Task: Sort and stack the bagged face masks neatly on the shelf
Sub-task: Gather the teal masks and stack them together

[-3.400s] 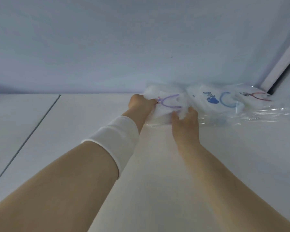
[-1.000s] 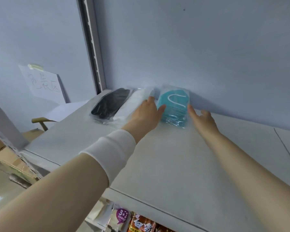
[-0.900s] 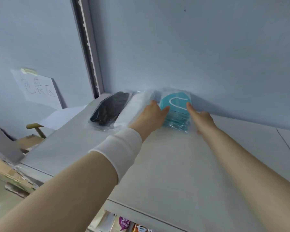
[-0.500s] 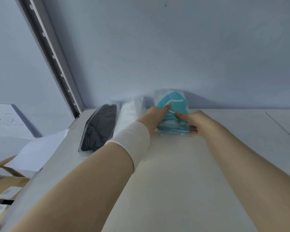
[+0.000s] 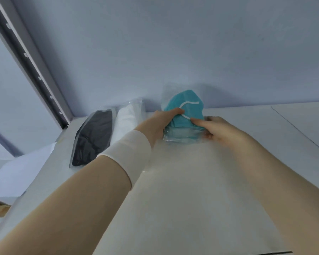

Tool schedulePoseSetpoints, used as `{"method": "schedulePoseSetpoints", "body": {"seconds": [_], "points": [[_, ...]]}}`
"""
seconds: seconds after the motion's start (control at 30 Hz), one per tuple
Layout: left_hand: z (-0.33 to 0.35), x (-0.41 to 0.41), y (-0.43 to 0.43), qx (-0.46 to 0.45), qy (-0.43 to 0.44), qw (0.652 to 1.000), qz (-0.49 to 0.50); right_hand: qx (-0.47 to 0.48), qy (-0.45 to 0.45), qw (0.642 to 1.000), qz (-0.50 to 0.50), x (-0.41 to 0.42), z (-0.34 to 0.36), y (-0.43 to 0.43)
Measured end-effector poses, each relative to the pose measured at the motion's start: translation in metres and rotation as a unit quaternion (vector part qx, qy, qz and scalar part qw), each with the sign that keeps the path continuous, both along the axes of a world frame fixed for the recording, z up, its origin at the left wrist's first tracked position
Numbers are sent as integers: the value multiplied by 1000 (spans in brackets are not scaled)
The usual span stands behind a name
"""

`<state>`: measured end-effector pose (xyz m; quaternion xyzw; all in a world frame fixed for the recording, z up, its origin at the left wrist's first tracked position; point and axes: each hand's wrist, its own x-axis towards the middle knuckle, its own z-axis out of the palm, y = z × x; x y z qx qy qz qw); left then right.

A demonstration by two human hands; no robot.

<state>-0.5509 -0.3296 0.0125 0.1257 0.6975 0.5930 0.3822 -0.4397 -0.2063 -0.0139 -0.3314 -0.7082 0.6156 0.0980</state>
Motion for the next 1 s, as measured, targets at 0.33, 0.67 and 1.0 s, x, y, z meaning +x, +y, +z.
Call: {"method": "schedulePoseSetpoints", "body": {"seconds": [0.33,0.67,1.0], "points": [[5,56,-84,187,200,952,-139,83,177,979,52,77,25,-68],[-48,80,-118,196,142,955,-170,61,112,992,-4,110,-24,-127],[-8,131,-136,226,121,935,-247,85,161,967,-180,180,14,-194]]}}
